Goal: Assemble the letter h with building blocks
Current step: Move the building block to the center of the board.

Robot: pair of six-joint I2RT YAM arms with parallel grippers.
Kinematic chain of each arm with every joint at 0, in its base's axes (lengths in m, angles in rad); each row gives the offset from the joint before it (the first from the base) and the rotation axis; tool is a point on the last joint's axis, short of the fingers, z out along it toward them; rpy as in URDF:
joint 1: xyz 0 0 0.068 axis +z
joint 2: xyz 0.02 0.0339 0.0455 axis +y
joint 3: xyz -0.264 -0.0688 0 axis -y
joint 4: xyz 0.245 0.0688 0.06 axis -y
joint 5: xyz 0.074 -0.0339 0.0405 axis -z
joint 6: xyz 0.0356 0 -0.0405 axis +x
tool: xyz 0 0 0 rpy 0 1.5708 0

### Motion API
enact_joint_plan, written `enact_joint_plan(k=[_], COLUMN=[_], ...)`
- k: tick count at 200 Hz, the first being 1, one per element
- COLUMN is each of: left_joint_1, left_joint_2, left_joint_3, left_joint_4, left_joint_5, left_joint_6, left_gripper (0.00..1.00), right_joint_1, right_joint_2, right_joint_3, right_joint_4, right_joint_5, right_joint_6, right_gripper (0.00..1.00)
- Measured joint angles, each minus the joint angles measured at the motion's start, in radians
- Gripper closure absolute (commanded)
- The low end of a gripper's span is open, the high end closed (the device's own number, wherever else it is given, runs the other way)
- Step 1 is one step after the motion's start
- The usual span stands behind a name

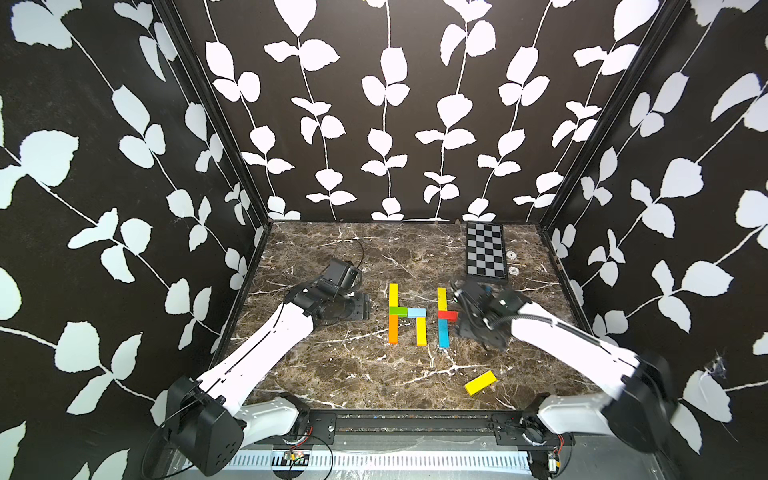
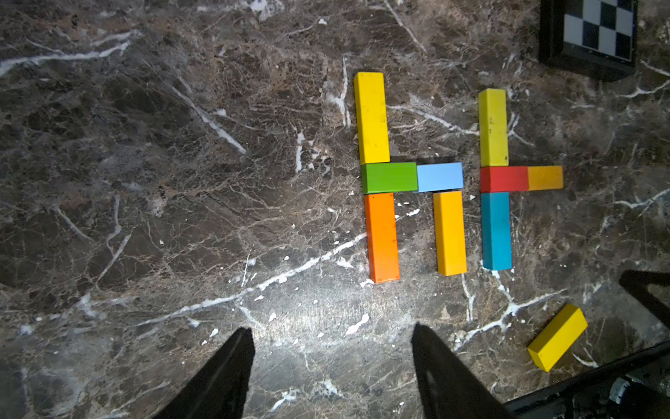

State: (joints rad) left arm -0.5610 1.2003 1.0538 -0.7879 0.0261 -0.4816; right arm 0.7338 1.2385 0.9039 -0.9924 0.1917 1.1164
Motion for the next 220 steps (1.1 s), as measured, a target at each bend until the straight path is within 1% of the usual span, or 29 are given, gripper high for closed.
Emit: enact_joint_plan(k=[22,44,79,112,127,171,203,220], left_joint_1=[0.000,0.000,0.000,0.001,0.001,0.001,0.001,0.001], left_joint_2=[0.000,0.005,0.011,0.011,0.011,0.011,0.013,0.013], left_joint_3=[0.005,0.006,0.006,0.001,-0.003,-0.008,-0.009,-0.011], left_joint_4=[0.000,0.000,0.001,0.004,0.005,0.009,0.009,0.009], left_joint_5=[0.010,0.021,0.038,0.045,0.045,0.046,0.045,0.045], left_joint_6=[0.023,0.037,0.040,0.041,0.041,0.041,0.041,0.041], left_gripper=[0.28,0.28,0.29,0.29,0.29,0.30,0.30,0.31], right_joint_1=[0.029,0.045,0.054,0.079,0.098,0.118,0.121,0.098], right_joint_2=[-0.063,-0.078,-0.080,-0.077,-0.077,-0.047,-0.002,0.022], right_joint_3=[-0.130,-0.195,-0.241,-0.274,-0.285,-0.333,-0.344,-0.330], right_joint_4=[-0.026,-0.016,0.044,0.082,0.097,0.180,0.231,0.244], right_joint_5=[-0.006,-0.027,-0.069,-0.099,-0.104,-0.139,-0.156,-0.168], right_joint_6=[0.120,0.200,0.266,0.314,0.338,0.373,0.373,0.343], right_gripper=[0.15,0.16,0.25,0.25,0.27,0.39,0.53,0.69])
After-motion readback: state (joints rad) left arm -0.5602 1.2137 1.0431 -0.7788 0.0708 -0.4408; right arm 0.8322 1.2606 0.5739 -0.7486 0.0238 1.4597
